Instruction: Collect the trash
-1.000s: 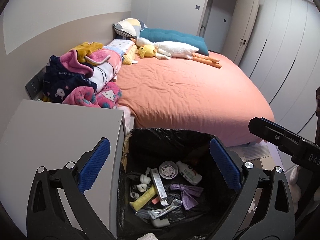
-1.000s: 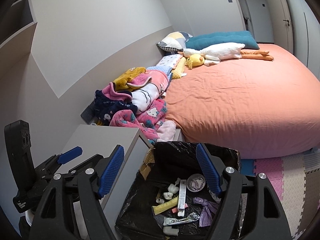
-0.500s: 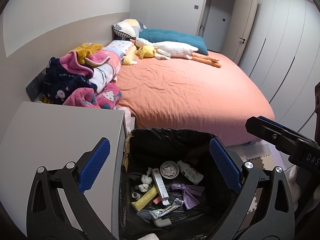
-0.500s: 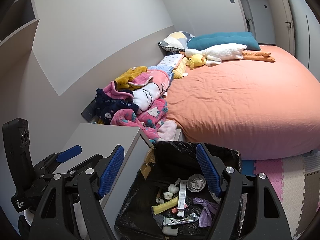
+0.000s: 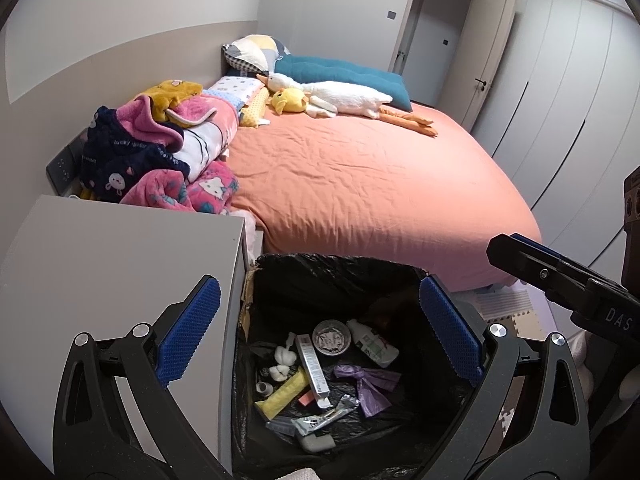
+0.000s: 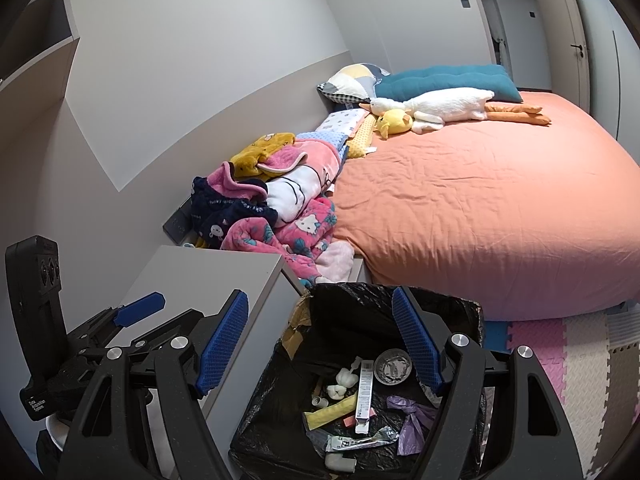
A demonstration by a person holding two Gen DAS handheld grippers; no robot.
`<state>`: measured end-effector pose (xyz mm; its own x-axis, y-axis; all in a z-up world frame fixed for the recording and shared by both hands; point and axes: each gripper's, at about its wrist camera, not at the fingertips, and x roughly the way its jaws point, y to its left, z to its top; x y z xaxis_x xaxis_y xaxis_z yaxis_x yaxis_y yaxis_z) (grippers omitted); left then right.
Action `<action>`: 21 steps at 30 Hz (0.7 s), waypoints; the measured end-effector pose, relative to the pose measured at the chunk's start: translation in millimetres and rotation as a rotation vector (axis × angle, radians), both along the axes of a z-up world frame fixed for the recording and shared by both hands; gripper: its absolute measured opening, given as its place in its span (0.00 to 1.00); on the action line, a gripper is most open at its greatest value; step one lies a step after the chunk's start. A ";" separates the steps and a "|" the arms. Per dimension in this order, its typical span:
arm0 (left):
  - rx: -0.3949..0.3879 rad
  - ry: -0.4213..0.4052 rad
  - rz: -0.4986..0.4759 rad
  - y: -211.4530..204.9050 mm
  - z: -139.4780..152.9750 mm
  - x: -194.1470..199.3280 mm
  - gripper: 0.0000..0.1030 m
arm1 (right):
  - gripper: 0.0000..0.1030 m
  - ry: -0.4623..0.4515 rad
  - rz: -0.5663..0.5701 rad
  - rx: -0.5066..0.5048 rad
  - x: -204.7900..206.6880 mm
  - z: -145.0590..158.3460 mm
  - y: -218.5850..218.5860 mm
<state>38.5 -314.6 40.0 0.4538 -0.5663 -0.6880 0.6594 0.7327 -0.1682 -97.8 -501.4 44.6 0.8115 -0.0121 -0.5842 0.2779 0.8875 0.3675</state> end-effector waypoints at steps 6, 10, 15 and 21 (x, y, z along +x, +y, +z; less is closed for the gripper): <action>0.005 -0.005 0.010 2.0 0.4 0.4 0.94 | 0.73 0.001 0.000 -0.001 0.7 -0.2 1.6; 0.007 -0.012 0.017 2.4 1.5 0.0 0.94 | 0.73 0.000 -0.002 -0.001 0.8 -0.3 2.4; 0.005 -0.001 0.021 2.5 0.4 1.6 0.94 | 0.73 -0.001 -0.001 -0.002 1.4 -0.2 3.3; 0.000 0.006 0.017 2.5 0.5 2.2 0.94 | 0.73 -0.001 0.000 -0.003 1.4 -0.3 3.2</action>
